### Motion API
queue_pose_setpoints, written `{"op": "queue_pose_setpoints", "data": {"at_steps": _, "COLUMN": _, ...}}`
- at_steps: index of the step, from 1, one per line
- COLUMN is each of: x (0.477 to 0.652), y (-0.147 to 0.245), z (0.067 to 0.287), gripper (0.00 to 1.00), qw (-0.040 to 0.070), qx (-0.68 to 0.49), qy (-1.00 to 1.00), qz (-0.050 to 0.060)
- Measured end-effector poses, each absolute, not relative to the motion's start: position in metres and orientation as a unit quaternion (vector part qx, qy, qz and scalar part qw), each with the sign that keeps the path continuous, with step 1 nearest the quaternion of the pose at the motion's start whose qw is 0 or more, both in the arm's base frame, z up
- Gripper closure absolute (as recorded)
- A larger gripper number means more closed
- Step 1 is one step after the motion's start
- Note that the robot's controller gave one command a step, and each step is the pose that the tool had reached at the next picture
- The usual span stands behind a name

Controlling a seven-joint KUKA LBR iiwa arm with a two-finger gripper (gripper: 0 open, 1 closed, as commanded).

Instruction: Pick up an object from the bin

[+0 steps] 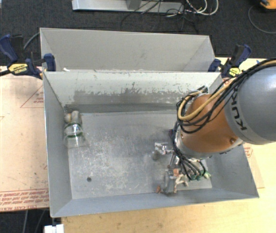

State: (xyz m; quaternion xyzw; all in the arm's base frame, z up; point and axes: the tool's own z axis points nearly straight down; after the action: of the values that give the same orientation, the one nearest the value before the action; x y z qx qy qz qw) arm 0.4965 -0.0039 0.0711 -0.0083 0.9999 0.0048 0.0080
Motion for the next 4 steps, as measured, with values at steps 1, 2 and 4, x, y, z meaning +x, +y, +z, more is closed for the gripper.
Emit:
{"op": "queue_pose_setpoints", "data": {"at_steps": 1, "x": 0.485, "y": -0.037, "z": 0.072, "gripper": 0.00, "qw": 0.007, "qx": -0.008, "qy": 1.000, "qz": 0.002}}
{"op": "queue_pose_setpoints", "data": {"at_steps": 2, "x": 0.481, "y": -0.046, "z": 0.070, "gripper": 1.00, "qw": 0.010, "qx": -0.024, "qy": 1.000, "qz": 0.006}}
{"op": "queue_pose_setpoints", "data": {"at_steps": 4, "x": 0.493, "y": -0.038, "z": 0.192, "gripper": 1.00, "qw": 0.011, "qx": -0.015, "qy": 1.000, "qz": 0.007}}
